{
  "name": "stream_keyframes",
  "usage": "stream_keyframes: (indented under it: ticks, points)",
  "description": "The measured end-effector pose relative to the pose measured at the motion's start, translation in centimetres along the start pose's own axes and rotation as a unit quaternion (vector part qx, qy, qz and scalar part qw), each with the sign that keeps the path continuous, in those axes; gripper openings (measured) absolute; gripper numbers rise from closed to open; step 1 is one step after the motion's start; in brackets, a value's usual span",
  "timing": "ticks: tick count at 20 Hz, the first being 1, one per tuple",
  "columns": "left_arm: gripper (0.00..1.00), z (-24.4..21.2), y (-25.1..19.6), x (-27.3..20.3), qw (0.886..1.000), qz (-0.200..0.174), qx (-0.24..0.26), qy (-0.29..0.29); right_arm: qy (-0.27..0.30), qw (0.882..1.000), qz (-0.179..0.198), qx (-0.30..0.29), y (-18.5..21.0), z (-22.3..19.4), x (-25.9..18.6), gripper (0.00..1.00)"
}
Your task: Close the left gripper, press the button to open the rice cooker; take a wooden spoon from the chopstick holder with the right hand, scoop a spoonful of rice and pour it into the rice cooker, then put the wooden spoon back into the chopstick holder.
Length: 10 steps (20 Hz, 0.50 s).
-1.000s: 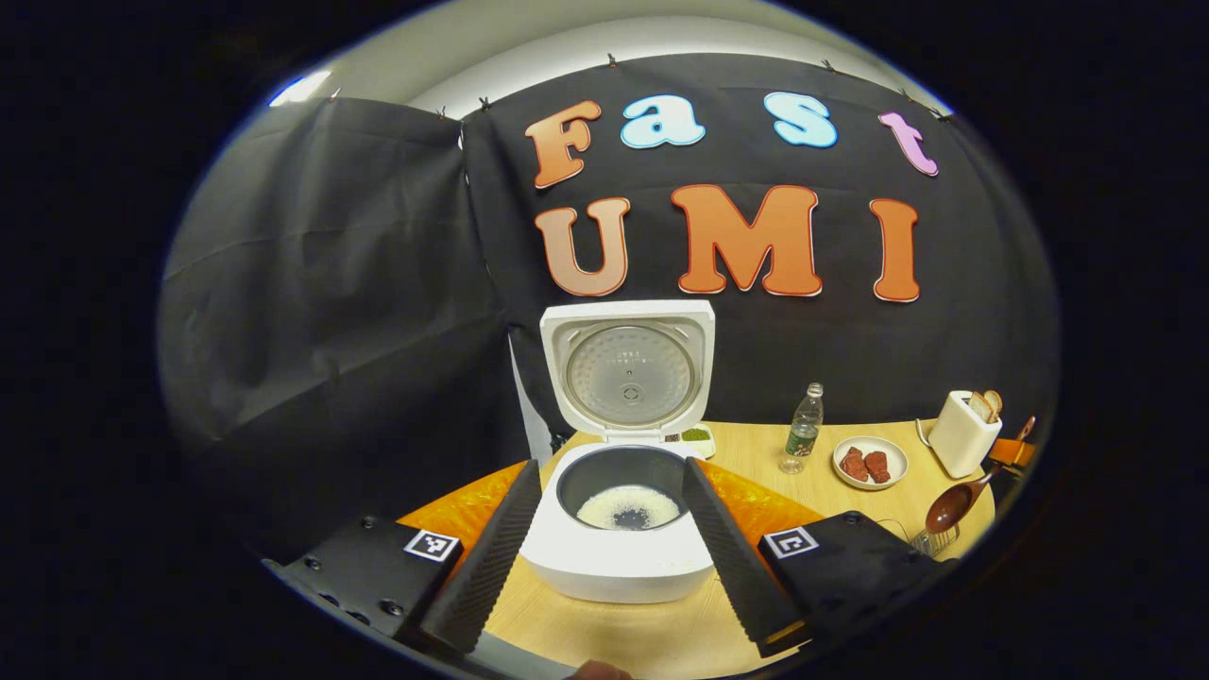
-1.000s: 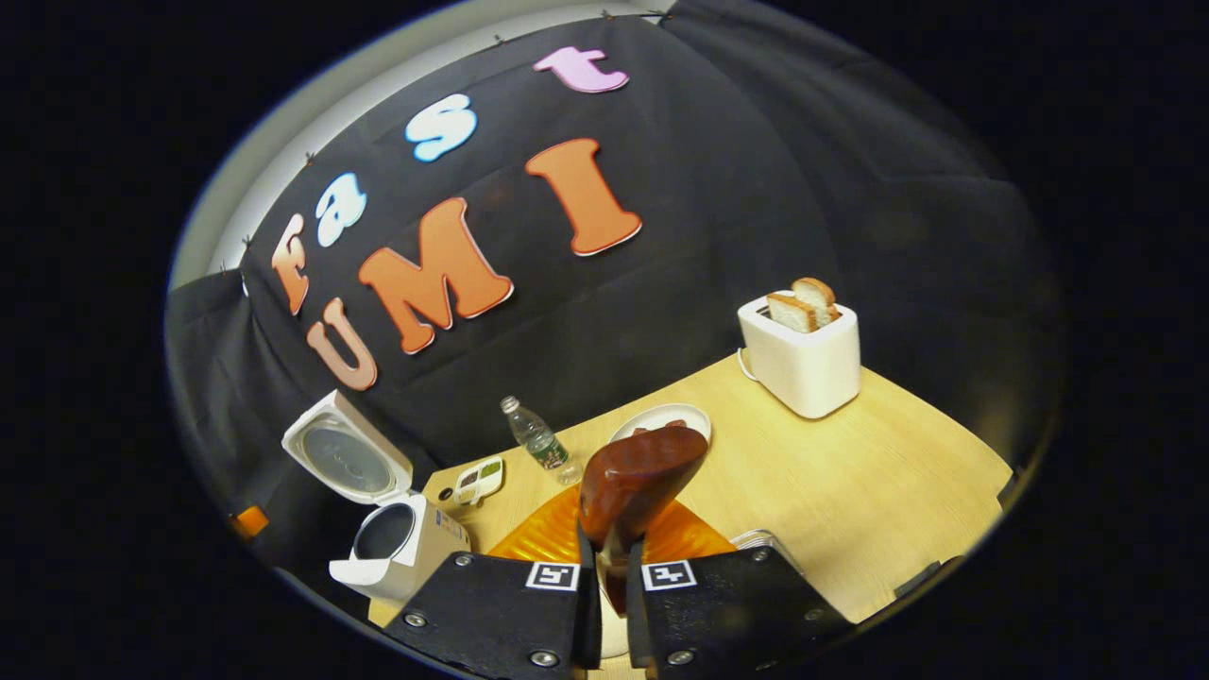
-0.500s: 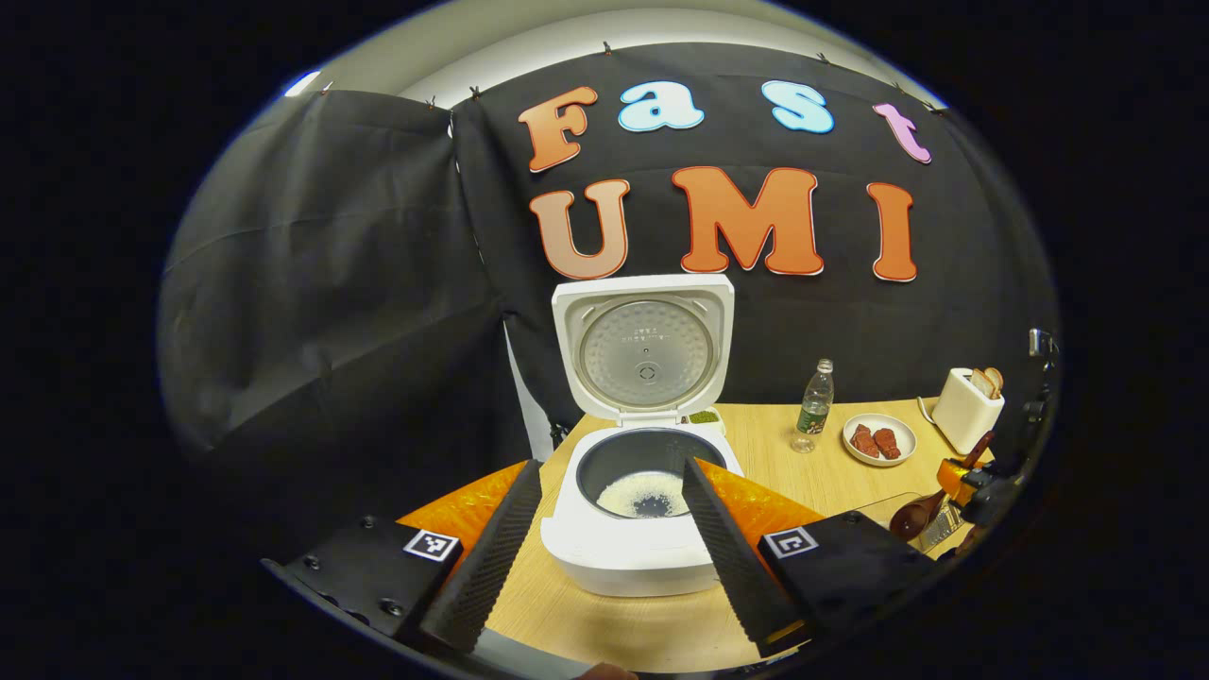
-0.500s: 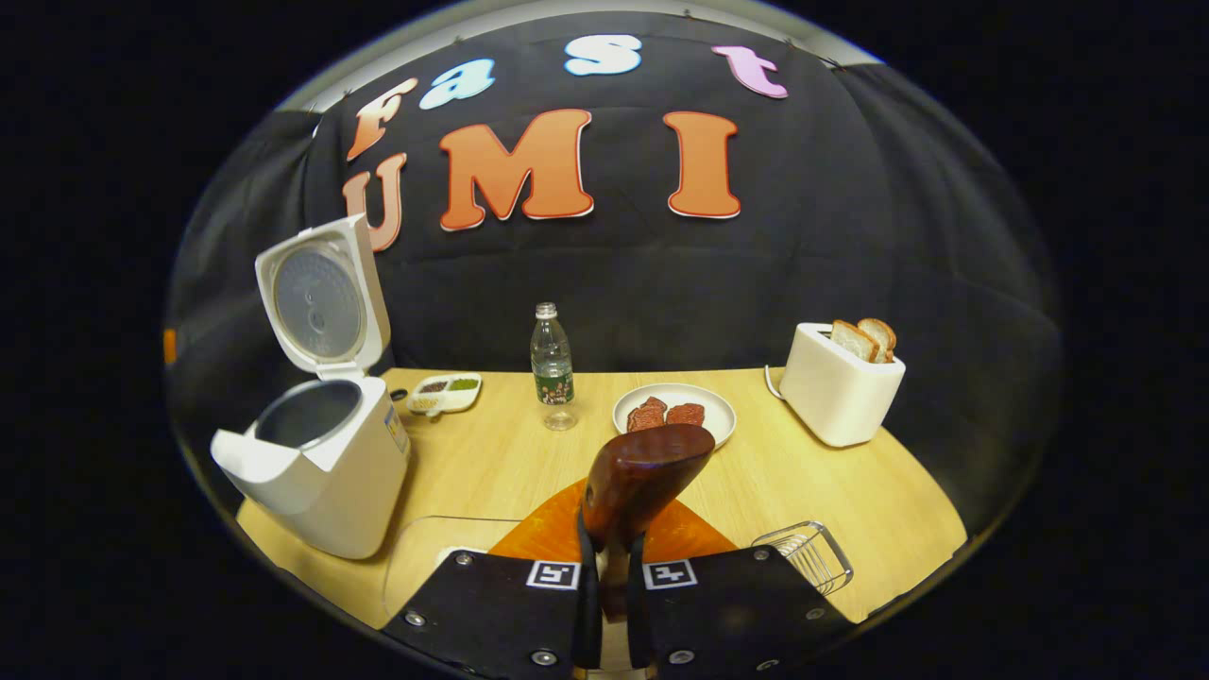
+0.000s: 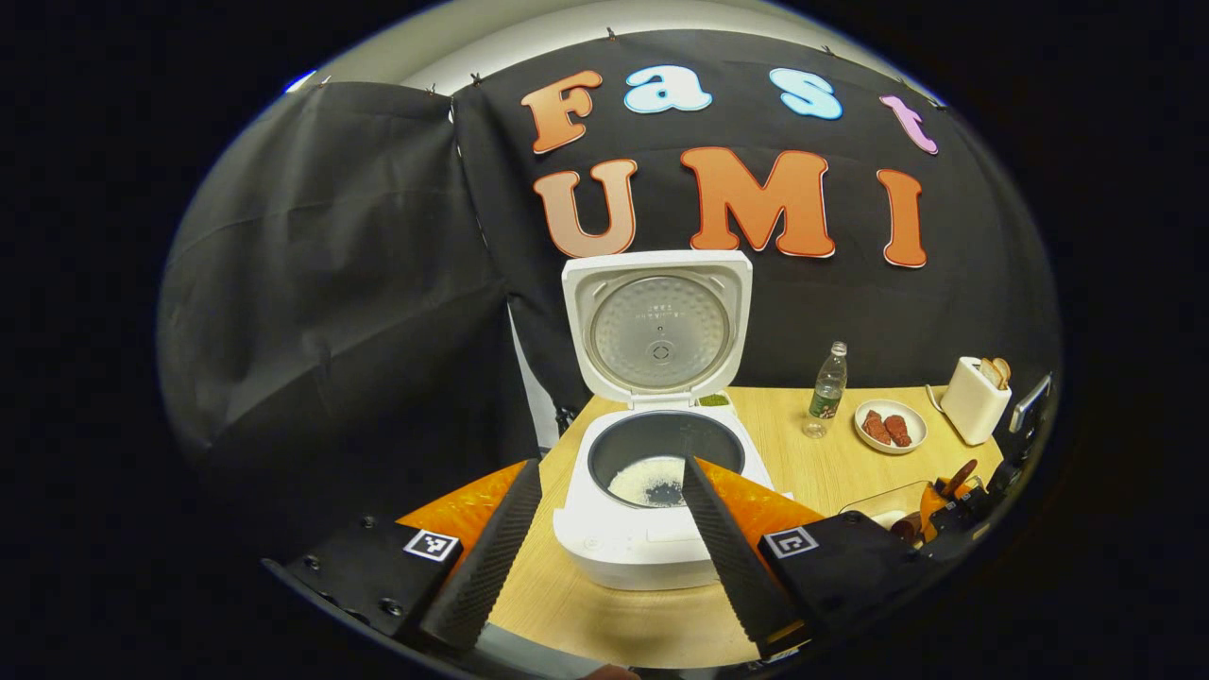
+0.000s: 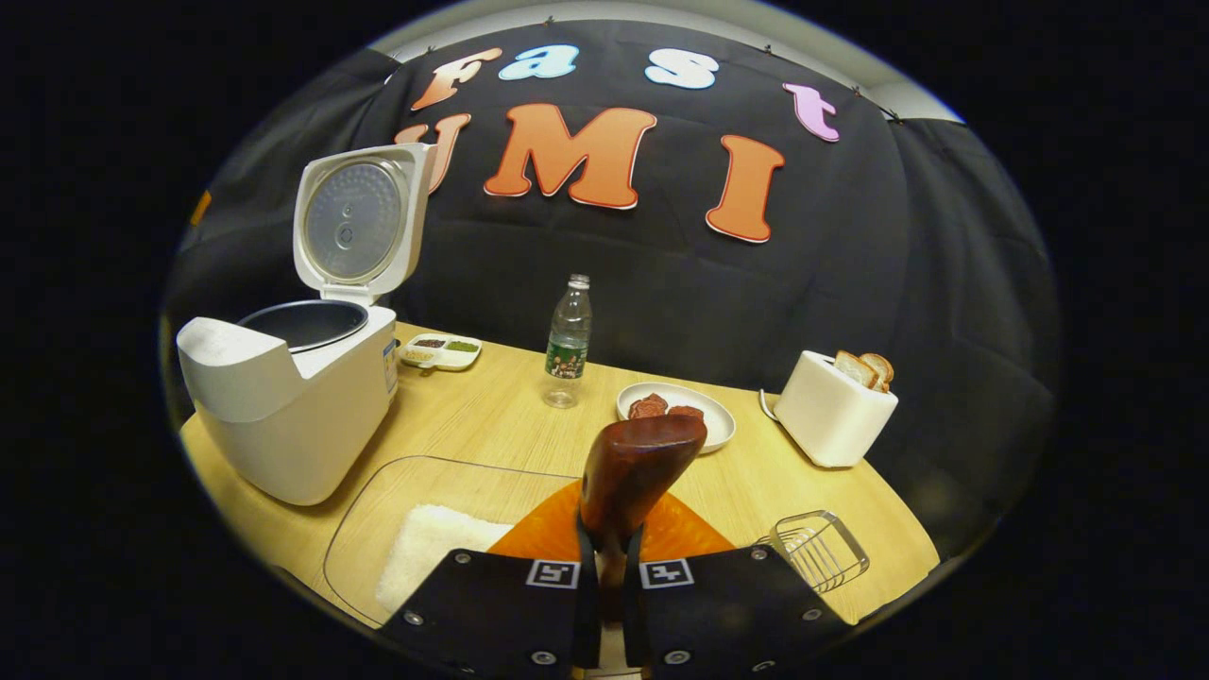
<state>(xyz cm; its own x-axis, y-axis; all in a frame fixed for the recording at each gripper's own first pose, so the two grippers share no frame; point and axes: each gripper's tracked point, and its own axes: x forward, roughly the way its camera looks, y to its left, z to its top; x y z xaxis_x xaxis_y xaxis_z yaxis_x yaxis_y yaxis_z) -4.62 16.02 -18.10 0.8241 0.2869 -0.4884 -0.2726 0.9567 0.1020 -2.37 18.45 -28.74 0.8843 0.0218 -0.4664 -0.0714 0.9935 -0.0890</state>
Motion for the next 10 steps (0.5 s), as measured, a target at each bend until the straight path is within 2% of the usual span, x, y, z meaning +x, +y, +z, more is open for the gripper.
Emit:
stream_keyframes:
  ticks: [1,2,4,5,8,9,10]
  points:
    - [0.96,-0.1,0.2,0.1,1.0,0.002,0.001,0.001,0.008,1.0,0.007,0.012,0.9,-0.3,-0.3,0.09]
    - [0.97,-0.2,0.4,0.1,1.0,0.002,0.004,0.003,0.004,1.0,0.005,0.019,1.2,-0.1,-0.4,0.09]
    - [1.0,-0.5,0.8,0.1,1.0,0.003,0.009,0.007,0.016,0.998,0.026,0.051,2.9,-0.1,-0.7,0.09]
    - [1.0,-0.8,1.0,0.2,1.0,0.005,0.012,0.01,0.039,0.996,0.04,0.071,3.7,-0.6,-0.8,0.09]
    - [1.0,-1.2,1.8,0.2,1.0,0.006,0.01,0.013,0.068,0.987,0.05,0.134,4.3,-0.4,-0.4,0.08]
    - [0.96,-0.6,2.1,0.2,1.0,0.004,0.007,0.015,0.087,0.982,0.051,0.159,4.4,-0.7,-0.3,0.09]
    - [1.0,-0.8,2.3,0.3,1.0,0.003,0.005,0.016,0.099,0.975,0.05,0.194,4.0,-0.7,0.1,0.09]
